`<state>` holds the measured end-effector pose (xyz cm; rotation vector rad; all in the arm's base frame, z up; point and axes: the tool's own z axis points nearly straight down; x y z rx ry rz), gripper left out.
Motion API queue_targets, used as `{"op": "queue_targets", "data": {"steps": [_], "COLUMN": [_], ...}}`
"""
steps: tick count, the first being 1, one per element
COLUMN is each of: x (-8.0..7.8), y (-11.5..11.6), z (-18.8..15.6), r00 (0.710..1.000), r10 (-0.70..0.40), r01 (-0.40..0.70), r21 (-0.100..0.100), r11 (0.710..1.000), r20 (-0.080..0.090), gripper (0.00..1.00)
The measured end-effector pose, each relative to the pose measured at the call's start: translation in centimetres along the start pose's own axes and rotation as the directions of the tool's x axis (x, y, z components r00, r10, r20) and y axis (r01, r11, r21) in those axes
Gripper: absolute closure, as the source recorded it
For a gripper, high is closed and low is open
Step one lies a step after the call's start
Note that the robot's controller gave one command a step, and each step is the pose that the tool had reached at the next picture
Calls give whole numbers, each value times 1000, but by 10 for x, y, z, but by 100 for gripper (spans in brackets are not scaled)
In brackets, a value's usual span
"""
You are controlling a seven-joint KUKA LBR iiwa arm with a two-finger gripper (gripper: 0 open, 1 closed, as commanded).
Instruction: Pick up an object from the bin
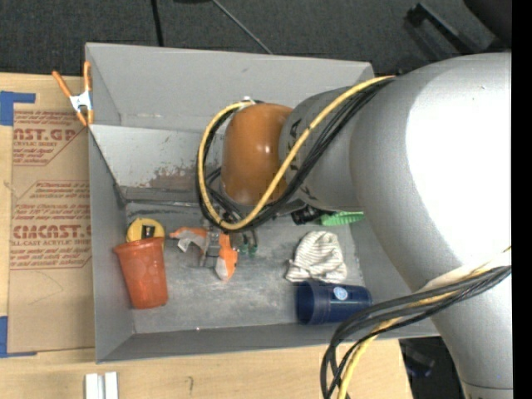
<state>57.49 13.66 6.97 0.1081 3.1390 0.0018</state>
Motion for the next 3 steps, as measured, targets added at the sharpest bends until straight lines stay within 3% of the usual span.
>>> {"op": "queue_targets", "data": {"steps": [1,2,3], "x": [0,0,16], "y": [-4,-4,-2], "z": [-69,-69,-203], "r00": [1000,1000,1000], "r10": [9,9,9], "r01": [-9,-9,-9], "r21": [0,0,0], "r11": [1000,1000,1000], "r20": [1,1,2], "gripper": [100,100,100]}}
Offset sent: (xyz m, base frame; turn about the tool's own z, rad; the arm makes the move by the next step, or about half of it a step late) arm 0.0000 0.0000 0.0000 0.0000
